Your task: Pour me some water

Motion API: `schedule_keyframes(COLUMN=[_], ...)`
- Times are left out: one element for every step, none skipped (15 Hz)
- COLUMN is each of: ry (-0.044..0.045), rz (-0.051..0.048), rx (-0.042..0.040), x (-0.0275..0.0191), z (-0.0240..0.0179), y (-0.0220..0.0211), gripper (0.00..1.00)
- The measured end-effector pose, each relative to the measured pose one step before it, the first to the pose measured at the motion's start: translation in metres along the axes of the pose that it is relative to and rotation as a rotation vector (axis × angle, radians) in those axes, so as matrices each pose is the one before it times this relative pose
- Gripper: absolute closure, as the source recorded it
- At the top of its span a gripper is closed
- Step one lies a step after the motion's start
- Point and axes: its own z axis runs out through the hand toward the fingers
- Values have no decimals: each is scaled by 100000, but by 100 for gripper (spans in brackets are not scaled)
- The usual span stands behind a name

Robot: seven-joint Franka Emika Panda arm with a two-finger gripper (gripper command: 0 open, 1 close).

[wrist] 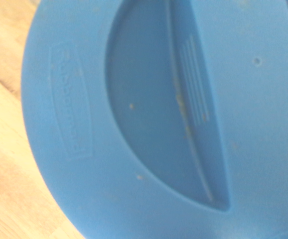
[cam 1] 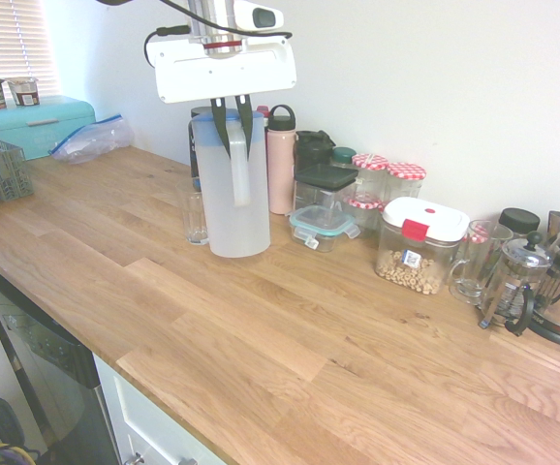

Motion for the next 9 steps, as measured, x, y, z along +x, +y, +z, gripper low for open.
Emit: schedule_keyframes(ry=[-552,-551,-913,-1309,-1426,-1234,-871,-381,-367], rz=[-1688,-1821,-2084,-1768,-1748,-1997,-1756,-1449,-1498], rx=[-1487,-1690,-2022,-2317,-2399,-2366,-2133,-1897,-1346], x=[36,13,-61,-118,-154,-167,-125,-42,-7], z=[202,172,145,166,138,77,32,-3,-16], y=[-1145,-904,-866,-508,-170,-54,-93,-230,-511], gripper=[100,100,100,100,100,100,100,100,100])
